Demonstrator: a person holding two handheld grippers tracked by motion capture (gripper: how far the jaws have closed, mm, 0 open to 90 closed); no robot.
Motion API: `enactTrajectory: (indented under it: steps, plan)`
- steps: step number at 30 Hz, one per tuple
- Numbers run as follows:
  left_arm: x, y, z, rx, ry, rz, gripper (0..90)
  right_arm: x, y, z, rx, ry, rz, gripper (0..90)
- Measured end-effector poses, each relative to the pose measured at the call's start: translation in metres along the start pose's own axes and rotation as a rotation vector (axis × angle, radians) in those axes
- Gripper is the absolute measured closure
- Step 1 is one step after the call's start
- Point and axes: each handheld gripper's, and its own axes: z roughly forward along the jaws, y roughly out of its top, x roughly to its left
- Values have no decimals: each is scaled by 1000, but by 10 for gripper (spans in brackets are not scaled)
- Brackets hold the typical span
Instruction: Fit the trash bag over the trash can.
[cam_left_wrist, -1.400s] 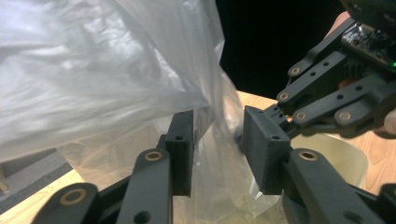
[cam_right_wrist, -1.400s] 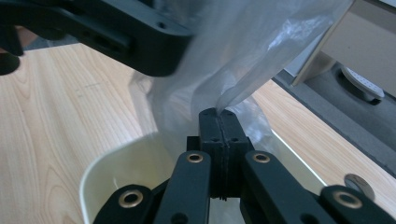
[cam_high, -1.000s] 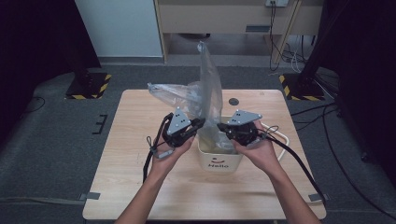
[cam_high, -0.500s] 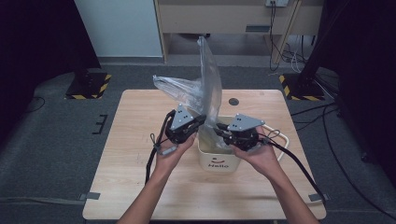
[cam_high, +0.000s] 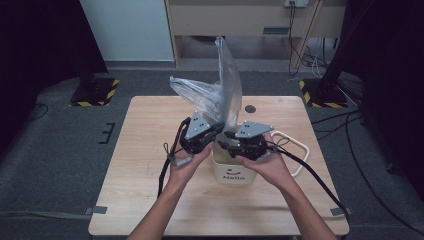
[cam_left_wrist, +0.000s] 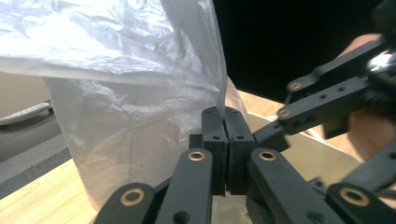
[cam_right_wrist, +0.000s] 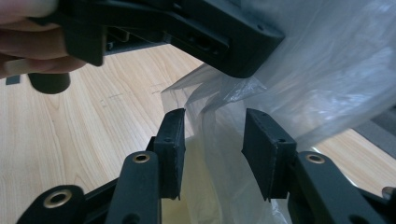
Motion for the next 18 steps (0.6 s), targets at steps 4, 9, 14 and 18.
enactTrajectory:
  steps: [4,9,14,18]
  plan:
    - [-1,1,0,-2,0,9,890,0,2,3,-10,-3,-1,730]
    - [0,-1,-3,-10,12,18,800,-5,3,3,15,-31,-10,900]
    - [1,-6,-6,-8,38,20,602,-7,2,3,32,-55,-1,900]
    - [2,-11,-8,-6,46,11,521,-9,2,4,40,-70,1,900]
